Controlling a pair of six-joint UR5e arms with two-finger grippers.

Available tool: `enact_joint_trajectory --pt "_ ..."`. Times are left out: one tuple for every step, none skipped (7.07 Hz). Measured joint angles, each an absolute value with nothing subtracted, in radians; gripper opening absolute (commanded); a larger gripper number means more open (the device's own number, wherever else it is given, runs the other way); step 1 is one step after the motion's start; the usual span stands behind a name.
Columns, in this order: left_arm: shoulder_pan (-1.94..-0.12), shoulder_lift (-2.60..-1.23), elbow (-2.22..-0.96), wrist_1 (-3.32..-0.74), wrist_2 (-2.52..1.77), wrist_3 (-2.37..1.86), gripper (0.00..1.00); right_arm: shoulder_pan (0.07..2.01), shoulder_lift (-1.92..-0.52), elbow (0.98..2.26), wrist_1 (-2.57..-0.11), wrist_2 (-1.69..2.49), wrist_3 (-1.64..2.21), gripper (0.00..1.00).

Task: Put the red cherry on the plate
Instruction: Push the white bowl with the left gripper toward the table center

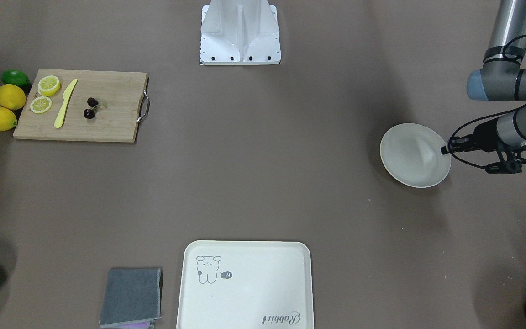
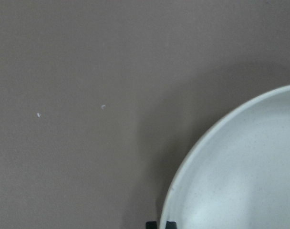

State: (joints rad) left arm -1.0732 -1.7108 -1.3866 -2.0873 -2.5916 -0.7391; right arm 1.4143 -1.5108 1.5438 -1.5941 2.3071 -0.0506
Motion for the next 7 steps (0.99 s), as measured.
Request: enact_joint_trajectory --pt "-1.079 -1.752 -1.393 -2.084 -2.63 -0.821 0.0 1.414 -1.51 1.542 -1.596 2.307 -0.05 1.0" --pt "-1.078 -1.795 -1.403 -2.083 -2.648 -0.903 0.0 1.41 -1.506 1.541 -1.6 2.307 -0.044 1.0" --pt "-1.07 -1.853 -1.411 -2.081 -2.652 -1.002 0.0 1.403 -1.499 1.542 -1.601 2.308 -0.031 1.0" --pt "-1.042 -1.923 -1.415 -2.081 -2.64 -1.117 0.0 1.398 -1.497 1.542 -1.6 2.311 -0.021 1.0" --pt "-0.991 -1.989 -1.425 -2.081 -2.599 -1.235 0.0 1.393 -1.498 1.538 -1.599 2.319 -0.018 1.0" --pt "-0.914 -2.036 -1.452 -2.081 -2.526 -1.344 0.0 1.389 -1.497 1.531 -1.598 2.326 -0.016 1.0" --pt "-0.815 -2.064 -1.491 -2.081 -2.434 -1.445 0.0 1.385 -1.496 1.523 -1.597 2.331 -0.016 1.0"
